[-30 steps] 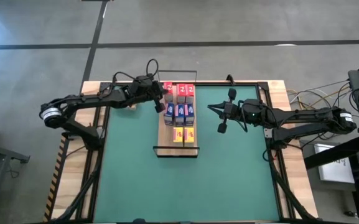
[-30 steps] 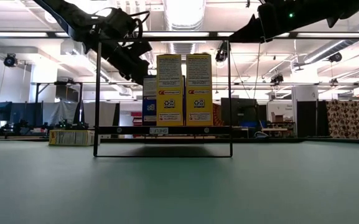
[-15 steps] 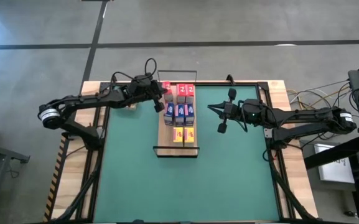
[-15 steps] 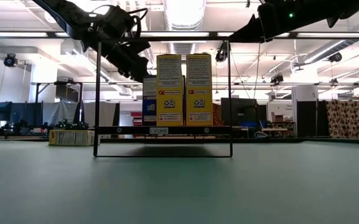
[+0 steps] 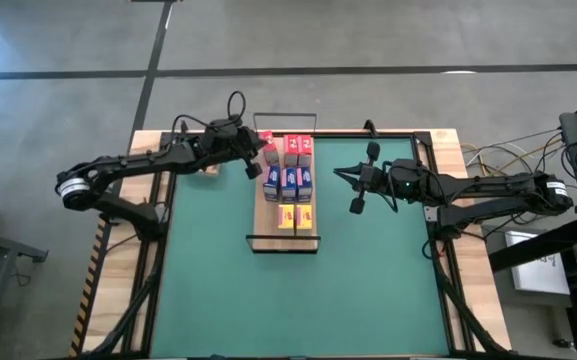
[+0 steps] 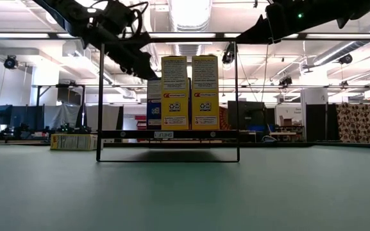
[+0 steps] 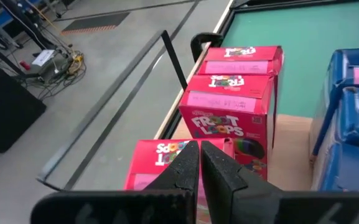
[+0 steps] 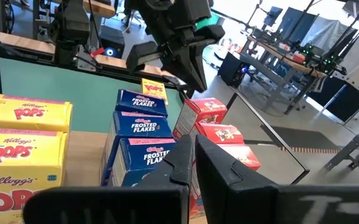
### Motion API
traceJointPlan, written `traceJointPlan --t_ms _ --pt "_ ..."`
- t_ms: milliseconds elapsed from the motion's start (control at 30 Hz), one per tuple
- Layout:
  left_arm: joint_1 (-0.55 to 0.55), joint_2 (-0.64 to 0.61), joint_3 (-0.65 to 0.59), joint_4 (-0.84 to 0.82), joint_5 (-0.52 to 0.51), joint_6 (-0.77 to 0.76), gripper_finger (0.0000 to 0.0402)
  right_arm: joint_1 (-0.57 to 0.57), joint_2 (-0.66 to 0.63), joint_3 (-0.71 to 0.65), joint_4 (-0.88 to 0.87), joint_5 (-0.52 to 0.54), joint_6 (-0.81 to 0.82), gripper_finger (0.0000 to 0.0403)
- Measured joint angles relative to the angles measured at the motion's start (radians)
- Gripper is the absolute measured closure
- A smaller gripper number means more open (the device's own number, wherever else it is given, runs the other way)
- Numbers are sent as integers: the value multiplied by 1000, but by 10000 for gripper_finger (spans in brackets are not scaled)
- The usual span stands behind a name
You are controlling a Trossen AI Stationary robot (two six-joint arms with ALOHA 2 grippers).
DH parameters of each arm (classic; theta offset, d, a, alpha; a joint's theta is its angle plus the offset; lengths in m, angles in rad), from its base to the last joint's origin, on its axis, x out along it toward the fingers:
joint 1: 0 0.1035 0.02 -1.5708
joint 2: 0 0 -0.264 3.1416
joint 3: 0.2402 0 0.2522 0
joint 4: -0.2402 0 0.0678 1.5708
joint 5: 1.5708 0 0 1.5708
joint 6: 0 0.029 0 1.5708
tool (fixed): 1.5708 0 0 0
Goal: Stack cereal on shelf
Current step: Put the red cereal box on the shelf aligned with the other red cereal box
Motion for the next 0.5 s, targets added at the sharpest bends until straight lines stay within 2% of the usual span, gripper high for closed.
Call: traceJointPlan --t_ms 133,333,500 --pt "2 -43 0 -30 -9 42 401 0 0 0 0 0 0 394" --pt "45 -71 -1 -28 -132 142 401 0 0 0 0 0 0 394" --pt "128 -38 -2 -28 -98 154 401 0 0 0 0 0 0 394"
